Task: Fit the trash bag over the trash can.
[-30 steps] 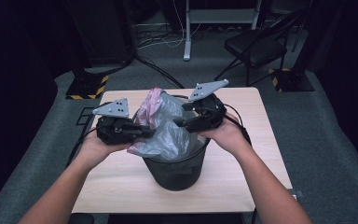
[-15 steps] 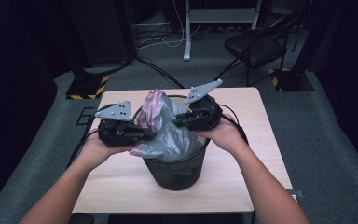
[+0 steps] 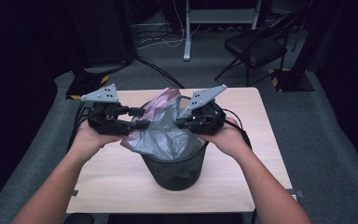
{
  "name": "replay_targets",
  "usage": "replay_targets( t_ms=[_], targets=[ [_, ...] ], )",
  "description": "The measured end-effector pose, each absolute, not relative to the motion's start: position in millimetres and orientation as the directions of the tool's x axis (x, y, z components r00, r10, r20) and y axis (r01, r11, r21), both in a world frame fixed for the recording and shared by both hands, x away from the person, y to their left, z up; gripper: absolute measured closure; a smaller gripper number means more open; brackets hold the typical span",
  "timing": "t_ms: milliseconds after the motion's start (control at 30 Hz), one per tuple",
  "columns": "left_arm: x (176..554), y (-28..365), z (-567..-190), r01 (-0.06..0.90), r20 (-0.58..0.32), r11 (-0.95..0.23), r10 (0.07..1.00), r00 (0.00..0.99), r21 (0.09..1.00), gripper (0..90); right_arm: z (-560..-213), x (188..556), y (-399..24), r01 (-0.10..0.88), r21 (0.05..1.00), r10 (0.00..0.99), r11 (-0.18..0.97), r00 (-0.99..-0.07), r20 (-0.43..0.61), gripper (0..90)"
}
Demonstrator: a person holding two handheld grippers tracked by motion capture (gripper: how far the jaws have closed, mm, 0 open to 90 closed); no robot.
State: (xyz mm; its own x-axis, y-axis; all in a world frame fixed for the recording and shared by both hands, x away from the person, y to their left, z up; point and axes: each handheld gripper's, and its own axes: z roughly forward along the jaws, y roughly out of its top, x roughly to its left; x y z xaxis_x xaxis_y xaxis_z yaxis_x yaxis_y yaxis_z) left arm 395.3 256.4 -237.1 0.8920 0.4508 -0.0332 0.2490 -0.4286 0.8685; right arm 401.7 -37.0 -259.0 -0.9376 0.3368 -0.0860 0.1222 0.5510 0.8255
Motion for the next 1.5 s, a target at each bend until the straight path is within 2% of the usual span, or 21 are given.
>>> replay_targets(
  t_ms=[67,333,600,933,967,1000,1100,1200,1300,1500],
  targets=[
    [397,260,-232,0.250,-0.030,-0.418,0.466,0.884,0.874,41.5,-258,400,-37,0.114,0.826,0.334,0.553,-0.938,-0.095,89.2],
    [398,266,-217,0.247,-0.025,-0.400,0.484,0.875,0.883,39.1,-259,396,-35,0.101,0.816,0.329,0.569,-0.937,-0.113,89.2],
    [414,249,-223,0.266,-0.030,-0.409,0.499,0.866,0.873,37.1,-260,389,-31,0.075,0.807,0.313,0.585,-0.939,-0.140,89.2],
    [430,224,-228,0.291,-0.057,-0.445,0.468,0.882,0.847,36.4,-261,387,-33,0.068,0.812,0.307,0.580,-0.942,-0.140,89.2],
    [430,221,-229,0.287,-0.060,-0.453,0.452,0.890,0.844,47.5,-262,387,-33,0.068,0.813,0.306,0.578,-0.942,-0.139,89.1],
    [430,220,-230,0.274,-0.051,-0.463,0.438,0.898,0.843,47.5,-262,387,-33,0.068,0.813,0.306,0.578,-0.942,-0.139,89.1],
    [427,215,-233,0.251,-0.035,-0.483,0.413,0.910,0.839,67.4,-262,387,-34,0.070,0.814,0.310,0.577,-0.941,-0.139,89.1],
    [423,214,-233,0.220,0.008,-0.507,0.409,0.913,0.834,82.0,-264,387,-36,0.074,0.813,0.313,0.578,-0.940,-0.137,89.0],
    [419,221,-230,0.197,0.044,-0.508,0.424,0.905,0.839,86.4,-264,389,-43,0.082,0.820,0.331,0.567,-0.934,-0.136,89.0],
    [414,251,-223,0.199,0.062,-0.458,0.495,0.867,0.866,87.9,-262,389,-70,0.111,0.838,0.389,0.535,-0.912,-0.128,89.3]
  ],
)
